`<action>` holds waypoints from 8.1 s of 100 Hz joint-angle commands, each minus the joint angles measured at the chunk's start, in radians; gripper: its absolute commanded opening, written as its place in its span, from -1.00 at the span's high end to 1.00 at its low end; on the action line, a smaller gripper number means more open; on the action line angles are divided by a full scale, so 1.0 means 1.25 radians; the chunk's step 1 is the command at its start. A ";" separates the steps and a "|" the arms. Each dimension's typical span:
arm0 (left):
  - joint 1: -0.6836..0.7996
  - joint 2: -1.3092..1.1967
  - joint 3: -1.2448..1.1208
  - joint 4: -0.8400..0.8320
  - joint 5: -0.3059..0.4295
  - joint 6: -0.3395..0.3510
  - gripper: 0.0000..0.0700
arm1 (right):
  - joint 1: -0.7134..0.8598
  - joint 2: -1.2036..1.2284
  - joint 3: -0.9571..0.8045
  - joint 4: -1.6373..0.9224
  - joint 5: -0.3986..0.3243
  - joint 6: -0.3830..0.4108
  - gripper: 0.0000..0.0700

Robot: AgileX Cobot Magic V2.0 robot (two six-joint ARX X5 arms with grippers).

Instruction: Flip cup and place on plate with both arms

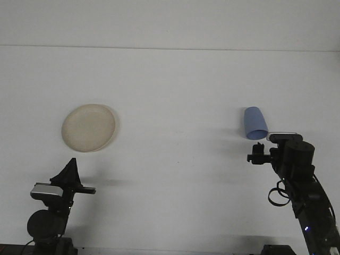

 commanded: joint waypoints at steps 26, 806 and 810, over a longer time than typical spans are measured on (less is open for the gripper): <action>0.000 -0.002 -0.016 0.010 0.002 -0.002 0.97 | -0.052 0.038 -0.175 0.330 0.000 0.028 -0.41; 0.000 -0.002 -0.016 0.009 0.002 -0.002 0.97 | 0.125 -0.290 -0.134 0.170 -0.023 -0.012 -0.28; 0.000 -0.002 -0.016 0.010 0.002 -0.002 0.97 | 0.125 -0.289 -0.134 0.171 -0.021 -0.012 -0.28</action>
